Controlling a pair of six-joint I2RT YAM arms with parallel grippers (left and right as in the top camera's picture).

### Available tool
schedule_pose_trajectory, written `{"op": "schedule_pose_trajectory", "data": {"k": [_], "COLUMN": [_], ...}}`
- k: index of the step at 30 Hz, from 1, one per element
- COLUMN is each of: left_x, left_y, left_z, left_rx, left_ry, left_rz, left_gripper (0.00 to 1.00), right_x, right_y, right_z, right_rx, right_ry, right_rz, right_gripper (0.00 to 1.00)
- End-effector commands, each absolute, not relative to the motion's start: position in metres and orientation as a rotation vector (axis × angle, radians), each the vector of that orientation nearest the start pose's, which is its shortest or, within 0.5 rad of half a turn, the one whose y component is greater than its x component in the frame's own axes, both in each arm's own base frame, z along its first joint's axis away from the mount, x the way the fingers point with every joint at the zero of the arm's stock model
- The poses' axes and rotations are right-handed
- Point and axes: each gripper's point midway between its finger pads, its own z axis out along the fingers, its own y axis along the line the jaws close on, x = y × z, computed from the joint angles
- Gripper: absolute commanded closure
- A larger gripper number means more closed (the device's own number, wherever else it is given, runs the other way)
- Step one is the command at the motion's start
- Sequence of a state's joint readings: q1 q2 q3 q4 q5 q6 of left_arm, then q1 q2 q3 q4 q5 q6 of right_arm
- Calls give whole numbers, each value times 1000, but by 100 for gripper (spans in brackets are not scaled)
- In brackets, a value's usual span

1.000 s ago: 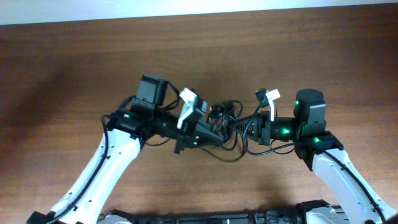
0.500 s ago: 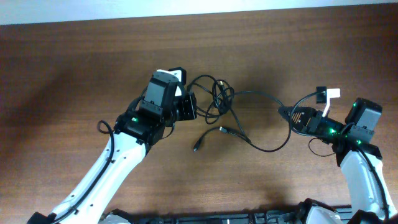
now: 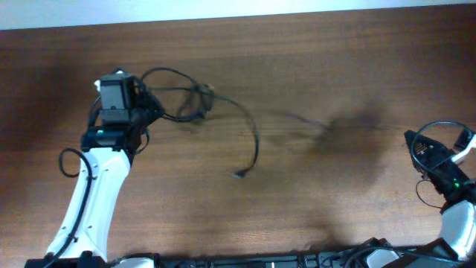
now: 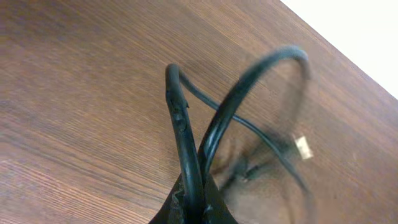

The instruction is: Untangle cables

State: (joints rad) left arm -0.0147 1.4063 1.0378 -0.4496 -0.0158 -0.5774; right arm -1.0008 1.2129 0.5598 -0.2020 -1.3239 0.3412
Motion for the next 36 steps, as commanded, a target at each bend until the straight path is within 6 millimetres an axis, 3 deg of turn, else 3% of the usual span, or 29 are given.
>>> {"op": "schedule_pose_trajectory", "data": {"k": [1, 3, 5, 6, 8, 9, 11, 12, 14, 17, 19, 22, 23, 26, 27, 30, 33, 34, 35, 36], "left_x": [397, 395, 395, 396, 397, 395, 390, 387, 379, 364, 352, 349, 350, 349, 347, 346, 330, 329, 335, 343], "left_y": [13, 35, 36, 28, -8, -37, -69, -89, -121, -161, -188, -193, -193, -202, -210, -216, -235, -233, -223, -209], "left_z": [166, 167, 166, 166, 165, 166, 163, 159, 151, 148, 151, 150, 151, 159, 175, 211, 271, 279, 282, 277], "left_rx": [-734, -786, -792, -773, -687, -608, -521, -462, -361, -188, -8, 115, 115, 144, 178, 216, 467, 468, 414, 301], "left_ry": [2272, 2231, 2237, 2255, 2313, 2352, 2396, 2426, 2478, 2517, 2521, 2507, 2504, 2479, 2446, 2357, 2132, 2101, 2102, 2137], "left_rz": [-192, -64, -99, -159, -380, -508, -587, -612, -638, -702, -749, -703, -702, -768, -837, -889, -1017, -1002, -926, -839], "left_gripper": [100, 100, 100, 100, 100, 100, 98, 97, 98, 100, 94, 75, 59, 46, 43, 39, 36, 34, 24, 3], "right_x": [265, 265, 265, 265, 265, 269, 275, 279, 286, 297, 304, 304, 303, 306, 306, 302, 297, 296, 294, 293], "right_y": [-110, -110, -110, -108, -97, -87, -73, -62, -40, -31, -20, 18, 34, 50, 54, 55, 48, 47, 48, 48], "right_z": [171, 170, 170, 168, 165, 164, 160, 157, 156, 175, 196, 210, 207, 180, 166, 152, 138, 137, 136, 135], "right_rx": [756, 770, 770, 781, 790, 762, 722, 692, 574, 421, 315, 155, 123, 173, 204, 244, 315, 321, 326, 330], "right_ry": [1770, 1774, 1774, 1777, 1798, 1825, 1875, 1917, 1971, 1954, 1947, 1969, 2002, 2142, 2212, 2281, 2343, 2350, 2357, 2362], "right_rz": [1119, 1116, 1118, 1131, 1174, 1193, 1202, 1202, 1203, 1185, 1172, 1210, 1222, 1124, 1060, 1002, 942, 942, 946, 947], "right_gripper": [96, 96, 96, 96, 94, 78, 50, 30, 18, 1, 1, 1, 1, 1, 1, 1, 1, 1, 1, 1]}}
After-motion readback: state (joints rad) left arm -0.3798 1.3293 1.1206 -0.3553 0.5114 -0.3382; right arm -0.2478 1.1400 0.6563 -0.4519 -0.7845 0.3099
